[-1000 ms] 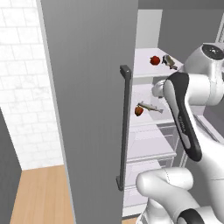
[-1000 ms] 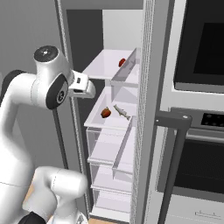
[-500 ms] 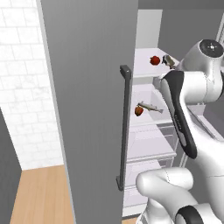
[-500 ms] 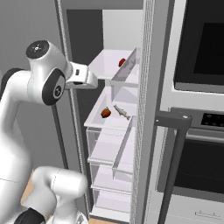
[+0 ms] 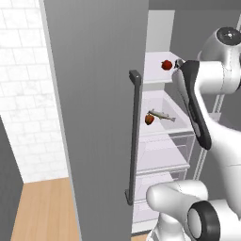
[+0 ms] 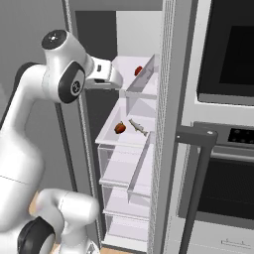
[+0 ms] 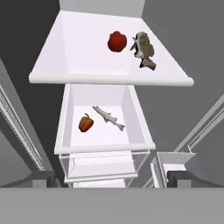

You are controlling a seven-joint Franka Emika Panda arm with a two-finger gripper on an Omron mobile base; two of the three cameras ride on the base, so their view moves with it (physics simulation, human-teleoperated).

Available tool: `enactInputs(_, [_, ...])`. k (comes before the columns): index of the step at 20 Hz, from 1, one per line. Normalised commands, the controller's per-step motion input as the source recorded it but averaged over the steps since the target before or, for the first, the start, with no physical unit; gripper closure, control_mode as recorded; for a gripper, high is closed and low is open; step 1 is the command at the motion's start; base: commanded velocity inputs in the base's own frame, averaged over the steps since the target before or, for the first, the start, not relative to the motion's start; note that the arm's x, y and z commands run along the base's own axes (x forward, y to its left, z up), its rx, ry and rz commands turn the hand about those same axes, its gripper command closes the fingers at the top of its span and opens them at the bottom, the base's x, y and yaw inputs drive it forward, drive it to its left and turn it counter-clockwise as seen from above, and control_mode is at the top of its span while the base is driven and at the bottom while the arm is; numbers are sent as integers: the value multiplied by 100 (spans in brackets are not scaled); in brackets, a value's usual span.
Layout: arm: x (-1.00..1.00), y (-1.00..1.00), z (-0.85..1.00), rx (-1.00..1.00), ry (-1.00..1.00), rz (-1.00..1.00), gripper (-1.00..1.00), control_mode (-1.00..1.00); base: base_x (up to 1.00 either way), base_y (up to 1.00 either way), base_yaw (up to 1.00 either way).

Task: Place one bell pepper and one fish in each tupperware on the nearby counter, to pack two identical lunches.

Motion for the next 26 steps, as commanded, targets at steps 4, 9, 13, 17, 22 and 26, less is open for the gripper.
enactInputs(4, [54,0,0,-5,0,-13,-100,-100,0,0,0])
enactInputs(9, [44,-19,1,0,0,-3,-100,-100,0,0,0])
enactInputs(13, [40,-27,0,3,0,0,-100,-100,0,0,0])
enactInputs(17, [50,-7,0,0,0,0,-100,-100,0,0,0])
enactInputs(22, [40,-27,0,0,0,1,-100,-100,0,0,0])
enactInputs(26, [39,-27,-7,0,0,2,-100,-100,0,0,0])
